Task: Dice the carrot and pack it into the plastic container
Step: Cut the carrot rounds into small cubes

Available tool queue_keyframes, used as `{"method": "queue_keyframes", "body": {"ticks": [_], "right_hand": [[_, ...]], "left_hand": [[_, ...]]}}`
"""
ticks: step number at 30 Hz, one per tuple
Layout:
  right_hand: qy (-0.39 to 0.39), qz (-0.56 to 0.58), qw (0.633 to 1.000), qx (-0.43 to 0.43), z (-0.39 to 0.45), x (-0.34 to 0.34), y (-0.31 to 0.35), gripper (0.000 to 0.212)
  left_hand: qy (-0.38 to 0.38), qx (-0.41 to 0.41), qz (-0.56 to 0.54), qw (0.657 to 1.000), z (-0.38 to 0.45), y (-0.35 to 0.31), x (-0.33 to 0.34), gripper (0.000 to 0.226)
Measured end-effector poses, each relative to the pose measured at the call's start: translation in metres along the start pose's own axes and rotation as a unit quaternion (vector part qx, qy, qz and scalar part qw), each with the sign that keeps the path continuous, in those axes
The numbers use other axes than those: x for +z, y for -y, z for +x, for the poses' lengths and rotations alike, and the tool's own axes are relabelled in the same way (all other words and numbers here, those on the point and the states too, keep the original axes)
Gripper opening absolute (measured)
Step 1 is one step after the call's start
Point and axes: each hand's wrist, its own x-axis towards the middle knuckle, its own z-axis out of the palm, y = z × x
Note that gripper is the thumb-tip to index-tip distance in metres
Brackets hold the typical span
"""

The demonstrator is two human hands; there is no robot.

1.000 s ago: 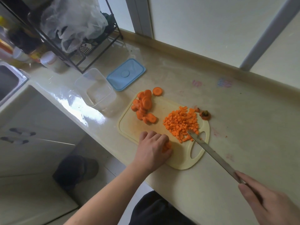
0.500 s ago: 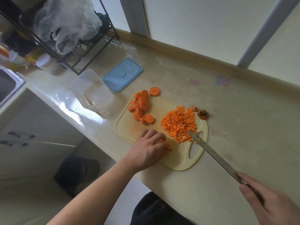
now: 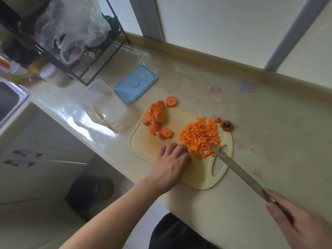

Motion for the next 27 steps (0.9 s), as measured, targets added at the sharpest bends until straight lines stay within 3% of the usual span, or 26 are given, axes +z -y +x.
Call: {"method": "queue_keyframes", "body": {"ticks": [3,6,16,23,27], "right_hand": [[0.001,-0.002,1.000,-0.001,-0.001,0.001,-0.002,0.041],[0.007,0.006,1.000,0.001,-0.002,0.001,-0.002,0.040],[0.002,0.017,1.000,-0.010,-0.008,0.002,-0.002,0.038],[0.015,-0.004,1.000,-0.014,-0.008,0.000,-0.002,0.028],[0.024,0.002,1.000,-0.003,-0.009,-0.002,0.001,0.035]], "left_hand": [[0.011,-0.026,-0.006,1.000,0.007,0.002,0.000,0.015],[0.011,-0.088,-0.035,0.995,0.017,0.008,-0.003,0.029],[-0.044,-0.102,-0.052,0.992,0.023,0.006,-0.009,0.026],[-0.013,-0.201,-0.096,0.975,0.022,0.002,-0.011,0.038],[-0.004,-0.238,-0.132,0.962,0.023,-0.005,-0.011,0.014]]}}
